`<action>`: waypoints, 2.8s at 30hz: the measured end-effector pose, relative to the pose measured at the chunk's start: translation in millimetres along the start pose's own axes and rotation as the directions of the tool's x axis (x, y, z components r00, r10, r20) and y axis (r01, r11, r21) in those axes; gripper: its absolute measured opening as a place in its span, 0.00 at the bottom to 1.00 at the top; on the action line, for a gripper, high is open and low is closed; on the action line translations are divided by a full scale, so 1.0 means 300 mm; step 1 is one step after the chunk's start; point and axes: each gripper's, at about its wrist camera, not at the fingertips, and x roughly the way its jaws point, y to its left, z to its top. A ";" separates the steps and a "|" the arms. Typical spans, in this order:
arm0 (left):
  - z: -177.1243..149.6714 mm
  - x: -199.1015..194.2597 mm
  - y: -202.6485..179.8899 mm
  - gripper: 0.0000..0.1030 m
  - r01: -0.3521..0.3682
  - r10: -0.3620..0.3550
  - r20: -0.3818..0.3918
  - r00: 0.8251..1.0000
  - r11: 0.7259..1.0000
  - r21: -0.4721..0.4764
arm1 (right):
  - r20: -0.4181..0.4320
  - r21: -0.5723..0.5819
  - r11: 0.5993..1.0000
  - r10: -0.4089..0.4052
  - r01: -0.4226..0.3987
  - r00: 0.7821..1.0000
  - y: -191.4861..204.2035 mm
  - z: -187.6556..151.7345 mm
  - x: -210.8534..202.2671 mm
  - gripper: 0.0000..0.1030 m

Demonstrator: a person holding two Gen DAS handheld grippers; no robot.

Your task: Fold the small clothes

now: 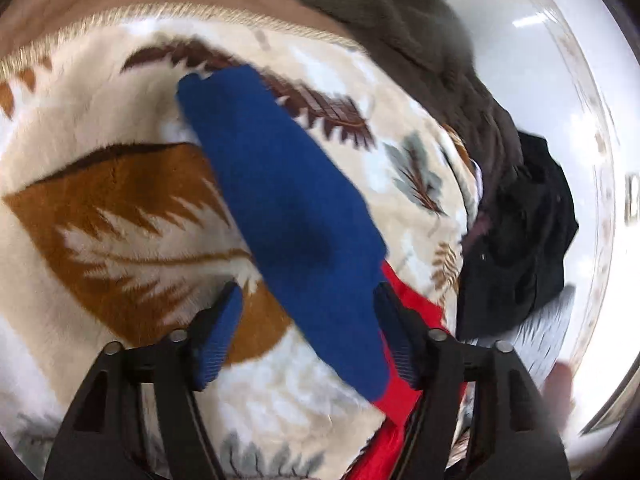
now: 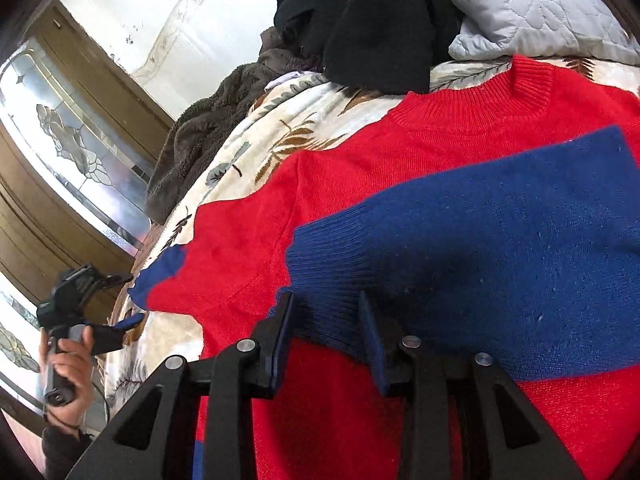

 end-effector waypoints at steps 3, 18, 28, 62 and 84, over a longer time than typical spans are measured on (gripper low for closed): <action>0.020 0.017 -0.009 0.74 0.064 -0.063 0.044 0.997 0.998 -0.029 | 0.002 0.005 1.000 0.005 -0.005 1.000 0.012 0.014 0.011 0.34; -0.076 -0.065 -0.280 0.04 0.073 -0.088 0.058 0.994 0.974 0.214 | 0.023 0.036 0.999 -0.036 0.035 0.999 -0.005 0.046 -0.077 0.37; -0.351 -0.057 -0.577 0.04 0.140 -0.133 -0.045 0.990 0.907 0.397 | 0.091 0.081 0.974 -0.217 0.210 0.972 -0.269 0.054 -0.366 0.42; -0.733 0.117 -0.432 0.79 0.248 -0.159 -0.262 0.952 0.901 0.355 | 0.113 -0.149 0.967 -0.191 0.207 0.975 -0.151 0.015 -0.377 0.57; -0.621 0.227 -0.387 0.79 0.257 -0.182 -0.316 0.931 0.942 0.214 | 0.186 -0.250 0.932 -0.219 0.261 0.958 -0.032 0.144 -0.265 0.06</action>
